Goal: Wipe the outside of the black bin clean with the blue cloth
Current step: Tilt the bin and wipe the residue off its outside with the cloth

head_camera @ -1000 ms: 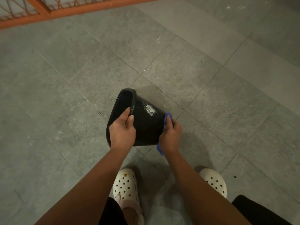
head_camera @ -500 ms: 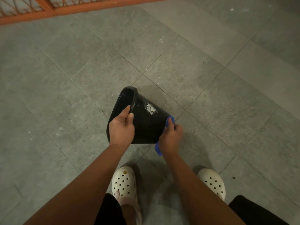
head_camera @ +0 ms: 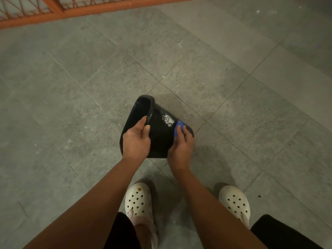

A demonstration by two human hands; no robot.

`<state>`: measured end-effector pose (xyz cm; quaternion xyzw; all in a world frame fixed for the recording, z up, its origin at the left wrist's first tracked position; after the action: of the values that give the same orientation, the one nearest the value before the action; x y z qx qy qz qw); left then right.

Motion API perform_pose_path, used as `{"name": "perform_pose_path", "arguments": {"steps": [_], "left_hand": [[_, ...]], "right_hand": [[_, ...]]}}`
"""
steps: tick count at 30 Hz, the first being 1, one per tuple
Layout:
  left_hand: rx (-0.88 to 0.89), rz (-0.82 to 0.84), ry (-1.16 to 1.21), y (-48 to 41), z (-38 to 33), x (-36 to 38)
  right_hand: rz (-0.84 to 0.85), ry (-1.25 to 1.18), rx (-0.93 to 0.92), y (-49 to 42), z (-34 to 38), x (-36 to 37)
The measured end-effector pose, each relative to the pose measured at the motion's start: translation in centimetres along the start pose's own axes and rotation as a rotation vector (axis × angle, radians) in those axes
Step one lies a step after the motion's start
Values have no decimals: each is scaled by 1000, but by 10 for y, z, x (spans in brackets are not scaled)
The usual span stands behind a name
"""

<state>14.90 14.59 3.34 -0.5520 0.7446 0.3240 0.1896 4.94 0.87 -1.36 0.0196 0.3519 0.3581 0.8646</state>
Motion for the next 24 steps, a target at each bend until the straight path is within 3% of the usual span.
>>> {"name": "perform_pose_path", "arguments": {"steps": [6, 12, 19, 21, 24], "left_hand": [[10, 0, 3, 0, -3, 1], [6, 42, 58, 2, -6, 2], [11, 44, 46, 1, -6, 1], [1, 49, 61, 2, -7, 4], [25, 100, 74, 6, -13, 9]], "right_hand": [[63, 85, -163, -18, 20, 9], [25, 7, 71, -3, 2, 7], [49, 103, -187, -10, 30, 10], [59, 113, -145, -22, 21, 6], [22, 68, 58, -22, -3, -3]]}}
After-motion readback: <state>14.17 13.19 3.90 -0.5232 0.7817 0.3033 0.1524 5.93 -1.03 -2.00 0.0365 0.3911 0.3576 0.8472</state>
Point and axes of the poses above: each hand's wrist, its own y-axis away from the middle knuckle, its own x-axis out of the palm, z = x × y, the point moved 9 cm from there along -y, towards the middle knuckle, and after that the axes turned 6 degrees about x, right-handed, at the moved point
